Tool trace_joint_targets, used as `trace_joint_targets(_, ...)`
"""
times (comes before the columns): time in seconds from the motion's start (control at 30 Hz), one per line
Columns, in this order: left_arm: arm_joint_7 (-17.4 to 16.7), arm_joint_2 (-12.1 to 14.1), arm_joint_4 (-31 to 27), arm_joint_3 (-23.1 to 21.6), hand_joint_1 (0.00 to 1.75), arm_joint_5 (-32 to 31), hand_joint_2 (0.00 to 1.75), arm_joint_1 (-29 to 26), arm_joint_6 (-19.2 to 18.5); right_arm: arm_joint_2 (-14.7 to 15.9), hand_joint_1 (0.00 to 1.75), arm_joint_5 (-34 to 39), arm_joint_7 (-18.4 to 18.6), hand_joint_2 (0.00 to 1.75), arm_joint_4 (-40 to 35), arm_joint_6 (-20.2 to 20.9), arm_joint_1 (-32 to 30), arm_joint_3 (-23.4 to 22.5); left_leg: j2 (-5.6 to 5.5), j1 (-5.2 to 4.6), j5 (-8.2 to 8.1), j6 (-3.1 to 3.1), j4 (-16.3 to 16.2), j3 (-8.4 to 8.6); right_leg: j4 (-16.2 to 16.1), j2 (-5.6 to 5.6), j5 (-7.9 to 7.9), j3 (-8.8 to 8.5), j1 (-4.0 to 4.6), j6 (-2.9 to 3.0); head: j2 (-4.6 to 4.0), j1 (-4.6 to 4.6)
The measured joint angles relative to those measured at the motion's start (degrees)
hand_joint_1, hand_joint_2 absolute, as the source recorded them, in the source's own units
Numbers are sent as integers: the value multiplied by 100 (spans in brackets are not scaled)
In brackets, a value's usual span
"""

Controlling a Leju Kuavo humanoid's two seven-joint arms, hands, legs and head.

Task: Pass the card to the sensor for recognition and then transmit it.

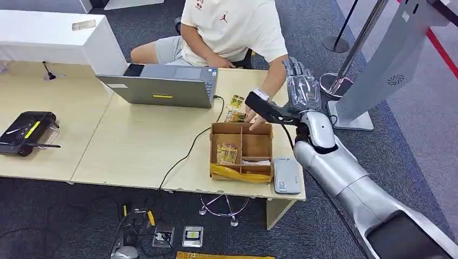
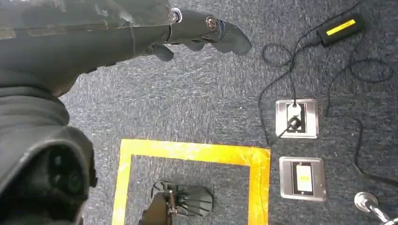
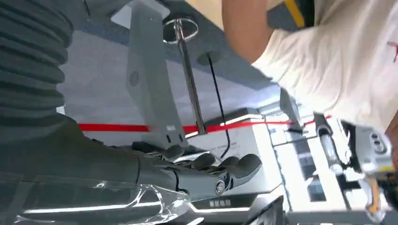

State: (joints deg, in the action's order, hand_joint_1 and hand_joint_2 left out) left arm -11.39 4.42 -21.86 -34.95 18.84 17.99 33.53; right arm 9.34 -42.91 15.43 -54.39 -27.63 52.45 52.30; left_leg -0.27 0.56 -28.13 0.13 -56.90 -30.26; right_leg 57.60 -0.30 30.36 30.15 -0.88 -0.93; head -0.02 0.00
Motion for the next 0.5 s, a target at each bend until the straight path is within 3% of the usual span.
trace_joint_targets(0.1, 20, 0, 4, 0, 0, 4, 0, -29, 59, 315, 0, -515, 155, 175, -452, -324, -362, -188, 0, 0, 0, 0, -2, 2, -2, 0, 0, 0, 0, 0, 0, 0)
trace_joint_targets(0.23, 115, 9, 4, 4, 0, 146, 0, -107, 225, 880, 0, -1996, 710, 175, -1157, -932, -1204, -607, -1, 0, -2, 1, -3, 0, -3, -2, 0, -1, 0, 0, 0, -2)
trace_joint_targets(0.33, 242, 28, 4, 20, 0, 290, 0, -211, 332, 1295, 0, -2532, 988, 175, -1562, -1197, -1760, -1050, -1, 0, -7, 4, -4, -2, -4, -1, 0, -1, -1, 0, 0, 2)
trace_joint_targets(0.4, 341, 42, 4, 33, 0, 413, 0, -263, 407, 1464, 0, -2837, 1040, 175, -1805, -1213, -2141, -1391, 0, 0, -8, 3, -4, -1, -4, 0, 0, 0, -1, 0, 0, -2)
trace_joint_targets(0.5, 480, 48, 4, 87, 0, 592, 0, -339, 500, 1586, 0, -3184, 830, 175, -2234, -1217, -2673, -2204, 0, 0, -8, 3, -4, -2, -3, -2, 0, 1, -1, 0, 0, -4)
